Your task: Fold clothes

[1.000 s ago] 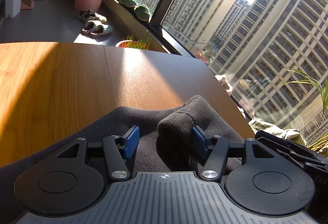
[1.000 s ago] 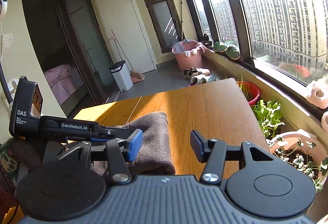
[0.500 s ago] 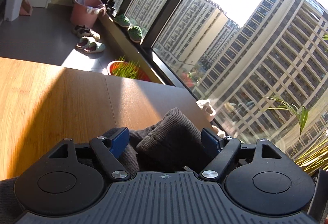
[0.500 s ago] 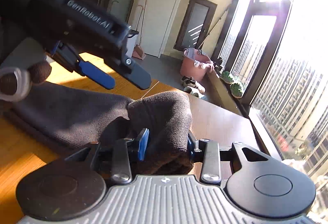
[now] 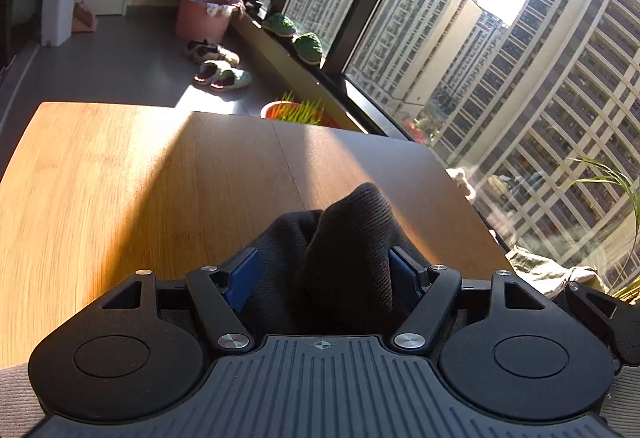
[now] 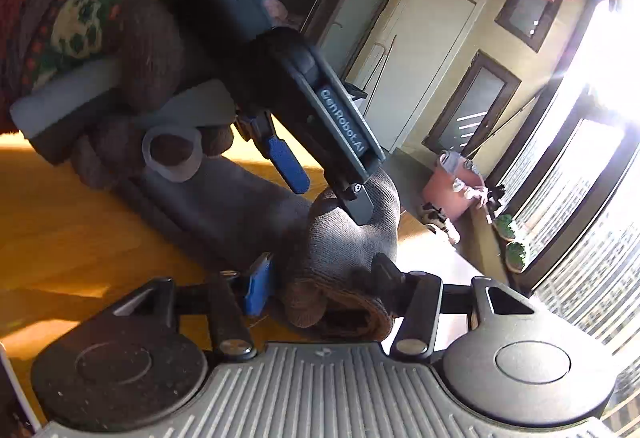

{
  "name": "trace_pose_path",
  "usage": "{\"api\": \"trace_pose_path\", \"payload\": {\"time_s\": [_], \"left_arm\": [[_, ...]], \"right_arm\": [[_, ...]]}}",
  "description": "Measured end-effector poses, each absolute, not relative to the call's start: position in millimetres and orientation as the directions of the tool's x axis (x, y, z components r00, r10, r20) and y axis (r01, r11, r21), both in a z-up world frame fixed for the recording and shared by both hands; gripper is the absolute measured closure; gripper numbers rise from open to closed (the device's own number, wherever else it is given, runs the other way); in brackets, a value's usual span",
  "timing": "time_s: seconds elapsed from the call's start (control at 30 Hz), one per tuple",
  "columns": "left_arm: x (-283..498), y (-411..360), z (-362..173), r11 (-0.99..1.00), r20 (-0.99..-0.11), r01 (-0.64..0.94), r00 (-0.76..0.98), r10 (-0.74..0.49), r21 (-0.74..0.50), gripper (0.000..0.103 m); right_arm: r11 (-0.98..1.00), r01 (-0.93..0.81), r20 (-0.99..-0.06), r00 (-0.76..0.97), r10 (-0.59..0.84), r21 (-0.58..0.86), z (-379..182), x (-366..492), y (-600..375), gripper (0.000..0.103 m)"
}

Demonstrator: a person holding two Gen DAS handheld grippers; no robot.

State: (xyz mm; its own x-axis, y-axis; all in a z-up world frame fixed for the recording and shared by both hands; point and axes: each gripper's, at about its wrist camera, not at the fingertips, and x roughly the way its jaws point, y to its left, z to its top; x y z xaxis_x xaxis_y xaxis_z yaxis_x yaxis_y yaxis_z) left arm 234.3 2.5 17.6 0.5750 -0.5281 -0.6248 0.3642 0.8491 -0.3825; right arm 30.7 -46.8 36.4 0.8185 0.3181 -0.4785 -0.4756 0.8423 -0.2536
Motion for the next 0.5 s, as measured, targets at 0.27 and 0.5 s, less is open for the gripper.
{"api": "trace_pose_path", "payload": {"time_s": [0.27, 0.5], "left_arm": [[236.6, 28.8, 12.6, 0.855, -0.636, 0.314, 0.573, -0.518, -0.414, 0.025], [238.1, 44.2, 3.5, 0.854, -0.635, 0.269, 0.578, -0.513, -0.445, 0.023]], "right_arm": [[0.908, -0.253, -0.461, 0.796, 0.391, 0.334, 25.8, 77.8, -111.7, 0.035], [0.872, -0.267, -0.461, 0.764, 0.451, 0.411, 5.0, 92.5, -106.0, 0.061]]}}
